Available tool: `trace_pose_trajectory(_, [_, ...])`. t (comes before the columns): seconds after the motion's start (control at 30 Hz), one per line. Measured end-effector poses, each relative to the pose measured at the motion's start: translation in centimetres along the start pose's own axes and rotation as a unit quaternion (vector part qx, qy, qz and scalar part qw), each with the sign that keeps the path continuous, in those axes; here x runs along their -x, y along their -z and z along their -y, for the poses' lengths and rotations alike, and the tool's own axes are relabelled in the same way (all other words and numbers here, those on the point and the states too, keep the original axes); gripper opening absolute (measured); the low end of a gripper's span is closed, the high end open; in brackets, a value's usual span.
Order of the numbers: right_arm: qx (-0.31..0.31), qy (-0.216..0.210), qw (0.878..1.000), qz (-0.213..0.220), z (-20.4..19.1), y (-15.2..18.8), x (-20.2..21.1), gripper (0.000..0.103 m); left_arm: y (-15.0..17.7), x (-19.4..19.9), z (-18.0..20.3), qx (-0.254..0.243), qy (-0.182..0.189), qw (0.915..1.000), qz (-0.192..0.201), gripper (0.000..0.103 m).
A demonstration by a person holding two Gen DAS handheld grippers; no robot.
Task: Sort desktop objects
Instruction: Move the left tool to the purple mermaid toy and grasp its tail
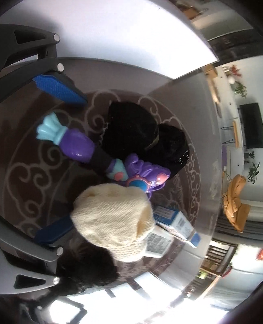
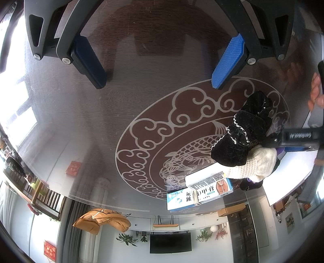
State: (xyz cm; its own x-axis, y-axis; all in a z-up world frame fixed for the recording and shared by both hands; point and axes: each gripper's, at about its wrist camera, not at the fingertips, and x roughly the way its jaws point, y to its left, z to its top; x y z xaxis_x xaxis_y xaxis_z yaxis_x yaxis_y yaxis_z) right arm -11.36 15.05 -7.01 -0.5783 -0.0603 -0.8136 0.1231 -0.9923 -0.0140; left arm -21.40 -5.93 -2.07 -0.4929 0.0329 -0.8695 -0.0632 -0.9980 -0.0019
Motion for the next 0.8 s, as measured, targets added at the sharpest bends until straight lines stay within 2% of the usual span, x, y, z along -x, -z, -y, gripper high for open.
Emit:
trace_pose_trajectory(0.17, [0.0,0.0,1.0,0.0,0.0,0.0,0.0,0.103,0.6,0.0,0.3,-0.004,0.002,0.9993,0.038,0.103])
trace_pose_trajectory(0.27, [0.0,0.0,1.0,0.0,0.0,0.0,0.0,0.103,0.6,-0.2,0.6,-0.02,0.009,0.9996,0.019,0.103])
trace_pose_trajectory(0.3, [0.0,0.0,1.0,0.0,0.0,0.0,0.0,0.103,0.6,0.0,0.8,-0.023,0.01,0.9994,0.023,0.094])
trace_pose_trajectory(0.33, [0.0,0.0,1.0,0.0,0.0,0.0,0.0,0.103,0.7,0.3,1.0,-0.03,0.014,0.9989,0.033,0.068])
trace_pose_trajectory(0.37, [0.0,0.0,1.0,0.0,0.0,0.0,0.0,0.103,0.7,0.5,1.4,-0.042,0.017,0.9983,0.038,0.056])
trace_pose_trajectory(0.4, [0.0,0.0,1.0,0.0,0.0,0.0,0.0,0.103,0.8,0.8,1.7,-0.045,0.018,0.9981,0.038,0.035])
trace_pose_trajectory(0.43, [0.0,0.0,1.0,0.0,0.0,0.0,0.0,0.103,0.7,0.9,1.9,-0.046,0.018,0.9982,0.034,0.022])
trace_pose_trajectory(0.53, [0.0,0.0,1.0,0.0,0.0,0.0,0.0,0.103,2.1,1.7,1.9,-0.027,0.011,0.9987,0.042,0.022])
trace_pose_trajectory(0.67, [0.0,0.0,1.0,0.0,0.0,0.0,0.0,0.103,6.7,4.1,1.8,0.005,0.01,0.9983,0.058,0.022])
trace_pose_trajectory(0.8, [0.0,0.0,1.0,0.0,0.0,0.0,0.0,0.103,11.4,6.5,2.3,-0.001,0.013,0.9977,0.066,0.022])
